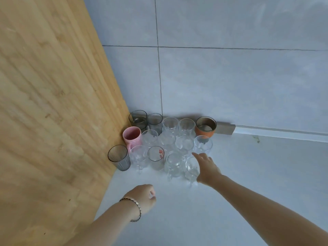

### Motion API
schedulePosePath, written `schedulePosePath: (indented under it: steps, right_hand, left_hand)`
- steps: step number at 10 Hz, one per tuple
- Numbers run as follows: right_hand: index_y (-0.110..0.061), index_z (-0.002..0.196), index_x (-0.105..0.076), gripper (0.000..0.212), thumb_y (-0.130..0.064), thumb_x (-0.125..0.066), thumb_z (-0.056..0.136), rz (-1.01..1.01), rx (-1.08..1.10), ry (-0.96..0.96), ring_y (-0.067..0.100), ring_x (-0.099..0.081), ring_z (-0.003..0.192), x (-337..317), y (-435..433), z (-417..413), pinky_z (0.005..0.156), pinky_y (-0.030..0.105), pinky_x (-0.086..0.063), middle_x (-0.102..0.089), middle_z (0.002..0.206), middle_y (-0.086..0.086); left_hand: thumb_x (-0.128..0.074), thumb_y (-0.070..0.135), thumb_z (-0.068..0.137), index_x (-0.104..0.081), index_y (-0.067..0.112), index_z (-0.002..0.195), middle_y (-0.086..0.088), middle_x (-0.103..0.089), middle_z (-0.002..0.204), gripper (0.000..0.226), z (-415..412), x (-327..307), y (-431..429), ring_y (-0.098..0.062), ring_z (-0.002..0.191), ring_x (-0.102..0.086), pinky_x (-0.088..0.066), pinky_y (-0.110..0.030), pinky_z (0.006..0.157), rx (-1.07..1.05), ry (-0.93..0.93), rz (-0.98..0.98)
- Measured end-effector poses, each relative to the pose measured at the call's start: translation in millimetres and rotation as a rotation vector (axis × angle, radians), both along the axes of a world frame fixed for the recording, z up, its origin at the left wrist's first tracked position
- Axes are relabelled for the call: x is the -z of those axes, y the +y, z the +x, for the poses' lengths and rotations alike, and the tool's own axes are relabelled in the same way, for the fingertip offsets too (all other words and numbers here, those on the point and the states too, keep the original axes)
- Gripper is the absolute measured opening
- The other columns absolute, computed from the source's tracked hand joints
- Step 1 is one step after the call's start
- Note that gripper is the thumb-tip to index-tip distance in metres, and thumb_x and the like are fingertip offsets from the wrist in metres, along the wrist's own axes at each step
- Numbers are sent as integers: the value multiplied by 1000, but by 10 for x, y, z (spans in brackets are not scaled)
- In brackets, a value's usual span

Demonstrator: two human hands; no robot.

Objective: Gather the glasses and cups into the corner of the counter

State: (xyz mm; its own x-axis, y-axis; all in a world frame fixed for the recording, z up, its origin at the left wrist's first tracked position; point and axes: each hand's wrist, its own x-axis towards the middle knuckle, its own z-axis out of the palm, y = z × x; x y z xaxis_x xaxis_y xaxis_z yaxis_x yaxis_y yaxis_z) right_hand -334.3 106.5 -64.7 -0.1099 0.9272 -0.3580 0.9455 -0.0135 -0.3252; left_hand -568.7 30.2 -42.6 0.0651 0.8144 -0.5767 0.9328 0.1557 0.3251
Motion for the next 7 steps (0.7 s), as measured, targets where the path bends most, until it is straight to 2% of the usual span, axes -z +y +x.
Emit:
schedulePosePath:
  steps: [1,2,3,4,5,6,7]
  right_hand:
    - [-17,150,4,100,-9,-63,76,-45,259,165,29,-34,129,96,-174,-125,99,33,-42,-17,148,6]
    - [-8,149,7,109,-30,-72,77,-112,580,350,32,-49,120,182,-274,-311,89,31,-44,-24,144,16]
    - [-8,149,-1,99,-30,-70,82,-38,724,388,34,-58,110,187,-263,-426,86,37,-49,-30,141,19]
    - [-8,150,-3,96,-27,-69,83,-29,766,406,34,-55,114,151,-249,-457,88,37,-47,-30,144,18]
    - [-7,148,-8,90,-31,-67,84,-107,689,292,28,-49,125,67,-298,-374,93,33,-44,-38,143,14]
    - [-12,135,-39,57,-33,-59,87,-196,532,112,22,-55,118,-119,-378,-128,91,29,-46,-57,128,6]
    - [-7,113,-63,31,-25,-51,91,-328,366,19,22,-59,107,-245,-553,140,85,26,-48,-65,116,8]
  left_hand:
    - [-42,28,90,-57,20,109,0,-59,122,25,-57,77,149,-18,108,-57,-45,-27,89,71,-25,-27]
    - [-44,28,90,-56,19,113,-1,-58,124,28,-122,153,271,-19,110,-57,-45,-28,91,134,-30,-64]
    - [-45,27,90,-56,18,114,-2,-58,124,28,-195,210,387,-19,110,-56,-44,-28,90,191,-27,-88]
    - [-45,28,89,-56,19,112,-1,-58,123,27,-226,209,478,-18,109,-57,-45,-27,89,213,-26,-72]
    - [-46,28,89,-57,18,112,-1,-59,122,27,-185,124,518,-18,109,-57,-45,-27,91,239,-23,-76]
    - [-46,26,88,-58,25,86,-4,-58,104,12,-42,-38,618,-19,91,-53,-44,-26,83,286,0,-62]
    - [-44,19,87,-30,26,56,-1,-42,78,35,229,-225,614,-20,76,-39,-30,-23,58,283,-13,-45]
